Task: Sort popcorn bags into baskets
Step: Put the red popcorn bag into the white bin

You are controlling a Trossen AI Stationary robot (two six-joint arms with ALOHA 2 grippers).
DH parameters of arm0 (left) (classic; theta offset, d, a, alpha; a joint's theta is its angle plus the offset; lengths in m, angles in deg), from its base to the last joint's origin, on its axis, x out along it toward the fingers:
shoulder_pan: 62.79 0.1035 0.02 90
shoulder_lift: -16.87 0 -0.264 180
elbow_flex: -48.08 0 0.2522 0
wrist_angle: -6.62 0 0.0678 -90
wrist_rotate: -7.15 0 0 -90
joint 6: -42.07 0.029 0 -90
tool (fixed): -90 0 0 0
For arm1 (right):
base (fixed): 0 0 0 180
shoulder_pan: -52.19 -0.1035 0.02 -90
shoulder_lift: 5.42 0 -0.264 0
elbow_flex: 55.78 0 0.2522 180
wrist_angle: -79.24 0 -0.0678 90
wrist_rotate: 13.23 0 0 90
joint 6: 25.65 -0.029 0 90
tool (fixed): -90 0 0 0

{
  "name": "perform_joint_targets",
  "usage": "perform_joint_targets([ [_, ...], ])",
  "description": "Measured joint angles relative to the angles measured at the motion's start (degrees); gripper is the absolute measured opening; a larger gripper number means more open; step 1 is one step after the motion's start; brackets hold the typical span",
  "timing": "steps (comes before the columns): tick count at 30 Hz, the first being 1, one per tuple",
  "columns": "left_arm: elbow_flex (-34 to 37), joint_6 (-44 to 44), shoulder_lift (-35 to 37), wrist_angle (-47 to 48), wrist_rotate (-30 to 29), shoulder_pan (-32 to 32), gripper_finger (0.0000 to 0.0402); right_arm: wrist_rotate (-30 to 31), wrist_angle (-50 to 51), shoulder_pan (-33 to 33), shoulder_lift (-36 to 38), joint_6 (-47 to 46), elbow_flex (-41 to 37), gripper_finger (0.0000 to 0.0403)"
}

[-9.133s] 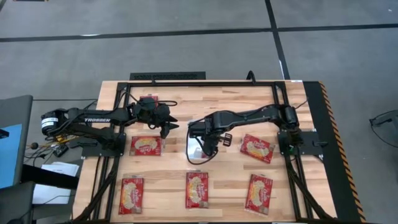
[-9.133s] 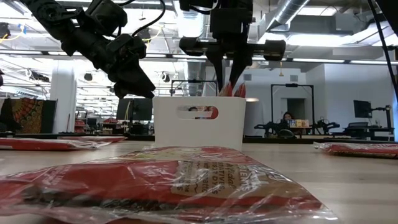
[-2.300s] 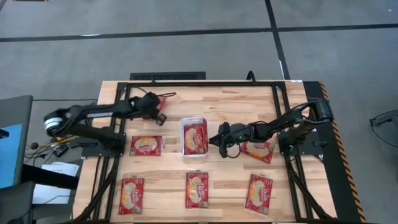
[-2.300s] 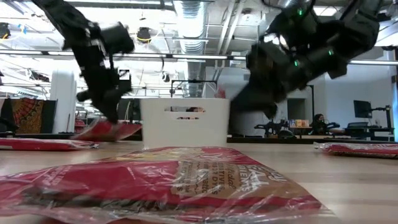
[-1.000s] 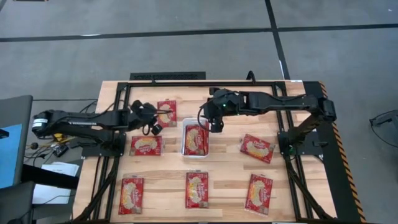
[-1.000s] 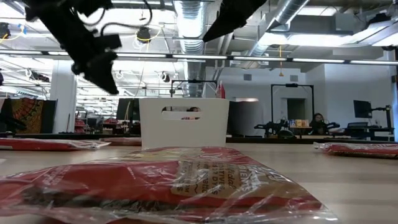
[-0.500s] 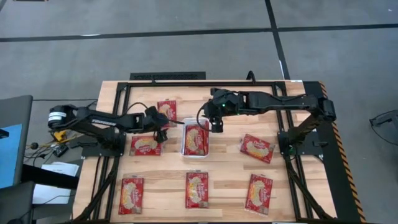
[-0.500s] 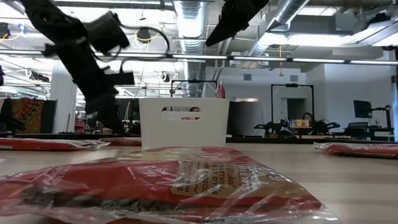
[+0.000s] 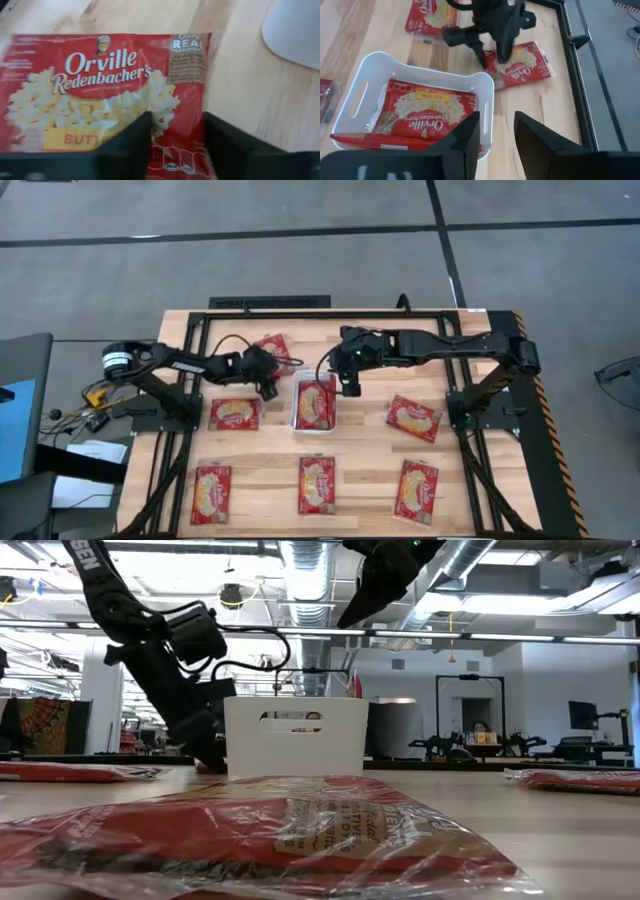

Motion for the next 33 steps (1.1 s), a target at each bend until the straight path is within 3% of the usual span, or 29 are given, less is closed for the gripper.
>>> perform_joint_targets([
  [3,0.00,-0.27,-0.18,-0.69,0.29,0.71,0.0054,-0.85,-0.03,-0.03,0.00,-0.97,0.00,0.0127],
  [5,0.07,-0.96,-0.25,-1.24,0.35,1.11,0.0017,-1.79,0.24,-0.03,0.00,-1.34,0.00,0.0120],
  [12,-0.92,-1.82,3.06,1.36,-1.10,-0.45,0.0002,-3.17,1.96,-0.36,0.00,-3.93,0.00,0.0105],
  [18,-1.18,-1.69,14.52,5.04,-4.27,-3.97,0.0001,-3.49,0.67,-0.43,0.00,-2.91,0.00,0.0102],
  [23,-1.33,-0.38,24.97,5.01,-4.23,-6.73,0.0001,-4.93,-1.98,-0.27,-0.19,4.75,0.00,0.0102],
  [33,-1.46,3.40,40.28,3.29,-3.45,-11.34,0.0000,-7.36,-12.01,-0.32,-8.51,13.97,0.33,0.0116],
])
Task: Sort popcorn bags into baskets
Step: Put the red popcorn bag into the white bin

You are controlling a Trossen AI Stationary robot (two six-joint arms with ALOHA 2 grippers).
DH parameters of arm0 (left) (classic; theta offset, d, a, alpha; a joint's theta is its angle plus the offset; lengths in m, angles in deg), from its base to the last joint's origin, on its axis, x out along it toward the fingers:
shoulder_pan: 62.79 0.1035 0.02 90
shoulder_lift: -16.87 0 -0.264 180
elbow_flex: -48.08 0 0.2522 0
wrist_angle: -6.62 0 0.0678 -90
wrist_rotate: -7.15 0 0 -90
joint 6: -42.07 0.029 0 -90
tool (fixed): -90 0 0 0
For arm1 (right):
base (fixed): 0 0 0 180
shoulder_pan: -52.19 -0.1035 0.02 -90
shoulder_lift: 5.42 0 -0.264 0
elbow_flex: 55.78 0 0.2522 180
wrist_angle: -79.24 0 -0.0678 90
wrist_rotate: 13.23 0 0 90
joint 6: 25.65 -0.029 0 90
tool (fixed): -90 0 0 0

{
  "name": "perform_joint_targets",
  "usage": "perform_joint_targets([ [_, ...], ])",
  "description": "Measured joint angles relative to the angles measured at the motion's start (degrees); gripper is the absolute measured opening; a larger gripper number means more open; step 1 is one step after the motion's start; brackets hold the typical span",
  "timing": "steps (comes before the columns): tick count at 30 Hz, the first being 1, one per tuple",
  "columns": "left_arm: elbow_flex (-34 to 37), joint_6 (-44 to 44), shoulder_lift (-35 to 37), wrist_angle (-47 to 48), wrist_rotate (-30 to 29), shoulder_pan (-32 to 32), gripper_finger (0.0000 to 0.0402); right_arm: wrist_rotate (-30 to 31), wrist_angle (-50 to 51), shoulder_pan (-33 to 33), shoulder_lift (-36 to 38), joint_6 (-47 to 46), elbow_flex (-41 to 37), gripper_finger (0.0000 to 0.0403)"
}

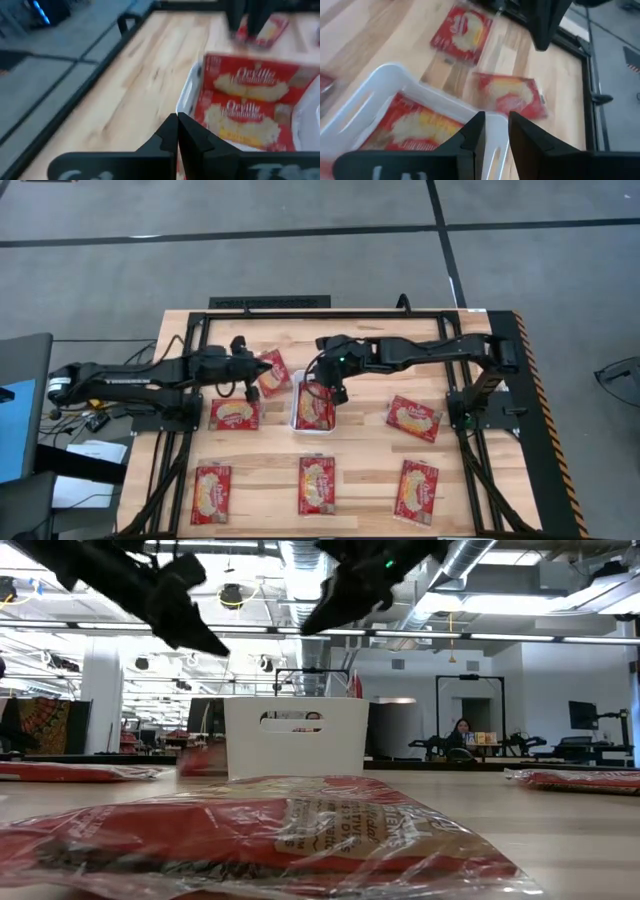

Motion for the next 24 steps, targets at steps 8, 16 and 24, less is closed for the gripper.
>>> perform_joint_targets([
  [8,-0.02,-9.10,1.11,8.60,-5.12,0.11,0.0003,6.06,1.40,1.28,0.82,-9.50,0.85,0.0181],
  [16,-0.07,-25.42,-9.79,9.80,-8.79,6.72,0.0118,5.99,0.51,1.77,3.46,-16.97,0.89,0.0189],
  [24,-0.09,-45.38,-21.90,13.56,-1.34,12.98,0.0279,5.90,6.60,1.79,3.98,-19.19,0.85,0.0164],
])
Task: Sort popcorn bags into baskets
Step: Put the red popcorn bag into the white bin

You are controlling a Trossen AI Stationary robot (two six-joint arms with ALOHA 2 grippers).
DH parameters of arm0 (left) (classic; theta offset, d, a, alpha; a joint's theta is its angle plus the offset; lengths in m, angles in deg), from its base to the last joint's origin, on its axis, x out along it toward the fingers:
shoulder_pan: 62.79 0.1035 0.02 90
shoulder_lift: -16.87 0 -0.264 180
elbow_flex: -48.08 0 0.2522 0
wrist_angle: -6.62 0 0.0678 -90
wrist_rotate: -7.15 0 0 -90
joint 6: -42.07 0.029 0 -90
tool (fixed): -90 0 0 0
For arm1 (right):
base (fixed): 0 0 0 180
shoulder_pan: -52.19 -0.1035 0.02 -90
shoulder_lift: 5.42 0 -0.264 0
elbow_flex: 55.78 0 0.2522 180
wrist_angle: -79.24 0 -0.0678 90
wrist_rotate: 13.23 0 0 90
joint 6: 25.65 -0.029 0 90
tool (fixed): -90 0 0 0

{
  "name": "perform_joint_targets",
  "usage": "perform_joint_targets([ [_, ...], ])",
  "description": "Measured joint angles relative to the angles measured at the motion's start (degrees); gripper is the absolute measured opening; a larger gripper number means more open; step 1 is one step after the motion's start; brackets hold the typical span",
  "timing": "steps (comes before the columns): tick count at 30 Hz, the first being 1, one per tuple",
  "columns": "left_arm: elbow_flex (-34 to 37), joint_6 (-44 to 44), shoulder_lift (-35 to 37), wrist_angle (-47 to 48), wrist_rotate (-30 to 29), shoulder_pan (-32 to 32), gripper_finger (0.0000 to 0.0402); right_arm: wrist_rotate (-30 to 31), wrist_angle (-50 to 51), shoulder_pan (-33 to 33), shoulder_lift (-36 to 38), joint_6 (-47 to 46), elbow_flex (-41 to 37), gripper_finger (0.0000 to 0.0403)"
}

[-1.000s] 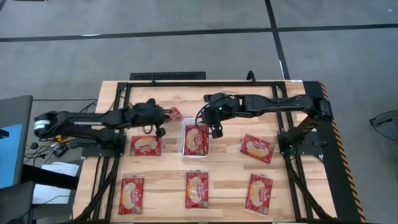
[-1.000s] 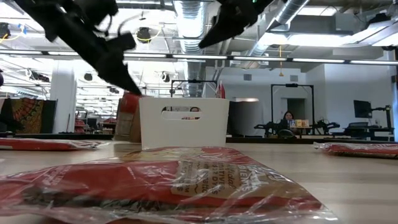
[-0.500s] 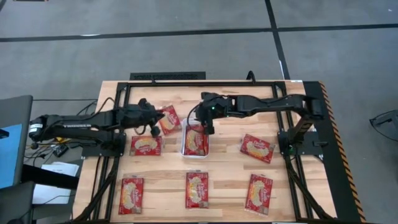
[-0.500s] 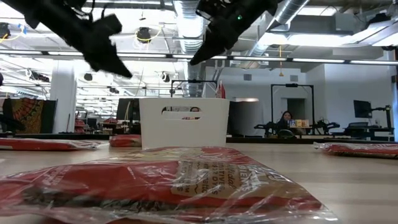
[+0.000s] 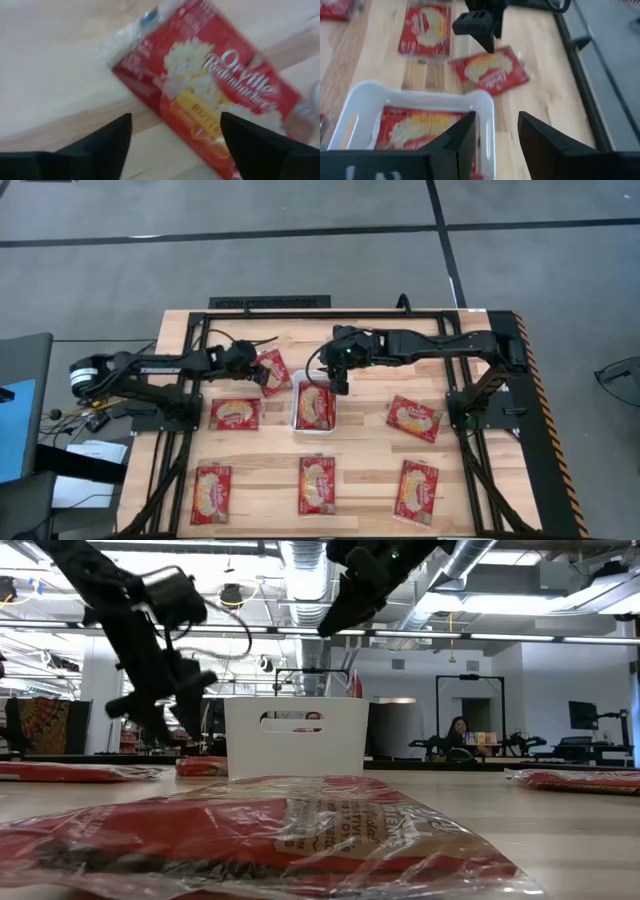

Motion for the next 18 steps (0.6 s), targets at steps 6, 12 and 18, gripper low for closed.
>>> perform_joint_targets([
  [6,0.00,-4.36,-5.84,-1.46,-0.01,0.11,0.0327,0.00,1.11,0.00,0.00,0.39,0.00,0.0150],
  [12,-0.25,-6.09,-12.41,-8.58,-2.84,0.09,0.0310,-0.54,1.83,-0.02,0.00,1.33,-0.01,0.0136],
  [18,-0.37,-5.03,-19.37,-14.02,-4.79,0.14,0.0226,-2.90,3.43,-0.01,0.00,1.91,-0.43,0.0123],
])
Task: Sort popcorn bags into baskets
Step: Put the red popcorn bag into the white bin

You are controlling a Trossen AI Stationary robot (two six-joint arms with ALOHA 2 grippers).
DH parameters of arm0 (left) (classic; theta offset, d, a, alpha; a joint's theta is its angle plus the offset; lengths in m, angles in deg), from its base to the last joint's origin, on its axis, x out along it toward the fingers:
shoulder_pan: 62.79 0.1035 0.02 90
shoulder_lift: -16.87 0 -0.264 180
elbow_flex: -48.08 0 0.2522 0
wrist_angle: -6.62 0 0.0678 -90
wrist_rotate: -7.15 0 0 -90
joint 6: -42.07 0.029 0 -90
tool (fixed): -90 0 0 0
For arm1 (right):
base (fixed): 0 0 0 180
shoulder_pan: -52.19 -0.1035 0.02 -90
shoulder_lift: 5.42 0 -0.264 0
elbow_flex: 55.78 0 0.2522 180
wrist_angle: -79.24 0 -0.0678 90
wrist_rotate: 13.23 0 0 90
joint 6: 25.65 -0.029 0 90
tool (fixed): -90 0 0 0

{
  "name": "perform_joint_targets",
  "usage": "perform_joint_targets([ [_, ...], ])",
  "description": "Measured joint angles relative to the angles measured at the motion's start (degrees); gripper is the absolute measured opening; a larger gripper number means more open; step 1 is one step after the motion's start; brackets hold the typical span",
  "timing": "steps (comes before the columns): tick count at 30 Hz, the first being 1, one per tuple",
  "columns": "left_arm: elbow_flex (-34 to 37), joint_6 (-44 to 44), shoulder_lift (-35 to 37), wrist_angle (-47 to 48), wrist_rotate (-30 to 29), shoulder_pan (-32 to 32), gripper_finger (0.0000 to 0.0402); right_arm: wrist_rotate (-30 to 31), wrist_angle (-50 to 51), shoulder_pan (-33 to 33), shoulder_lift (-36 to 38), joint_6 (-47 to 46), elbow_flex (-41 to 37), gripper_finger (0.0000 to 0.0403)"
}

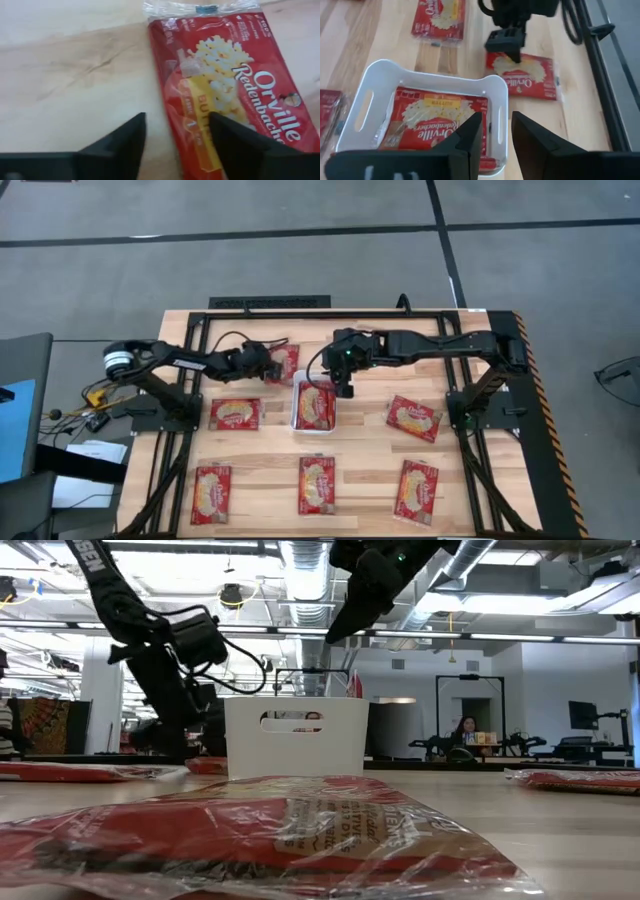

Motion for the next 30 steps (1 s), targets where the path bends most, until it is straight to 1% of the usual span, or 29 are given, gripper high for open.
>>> perform_joint_targets([
  [3,-0.02,-0.09,-2.00,-2.31,-0.36,0.01,0.0157,-0.03,0.16,0.03,0.00,0.01,-0.64,0.0118],
  [7,0.00,0.89,-1.36,-1.66,-0.99,0.03,0.0073,-0.03,0.46,0.57,0.00,0.03,-0.73,0.0115],
  [10,0.35,4.13,0.32,-0.62,-0.42,1.26,0.0026,-0.03,0.74,1.23,0.02,0.01,-0.73,0.0115],
  [12,0.36,6.35,1.38,-0.39,1.26,2.73,0.0007,-0.03,1.36,1.69,0.52,-0.31,-0.77,0.0115],
  [15,0.46,8.58,3.17,0.19,4.83,5.32,0.0006,-0.03,0.92,2.00,0.72,-0.92,-0.73,0.0115],
  [18,0.59,9.90,5.89,0.70,7.19,7.31,0.0011,-0.03,1.26,2.03,0.66,-1.54,-0.75,0.0115],
  [22,0.68,9.29,9.83,1.06,6.76,8.64,0.0029,-0.05,1.42,1.93,0.66,-1.55,-0.75,0.0115],
  [26,0.57,9.33,12.52,0.47,6.35,9.03,0.0074,-0.05,1.33,1.93,0.66,-1.57,-0.75,0.0115],
  [30,0.54,9.28,12.06,-0.94,5.31,9.03,0.0142,-0.03,1.07,2.02,0.66,-1.52,-0.75,0.0115],
])
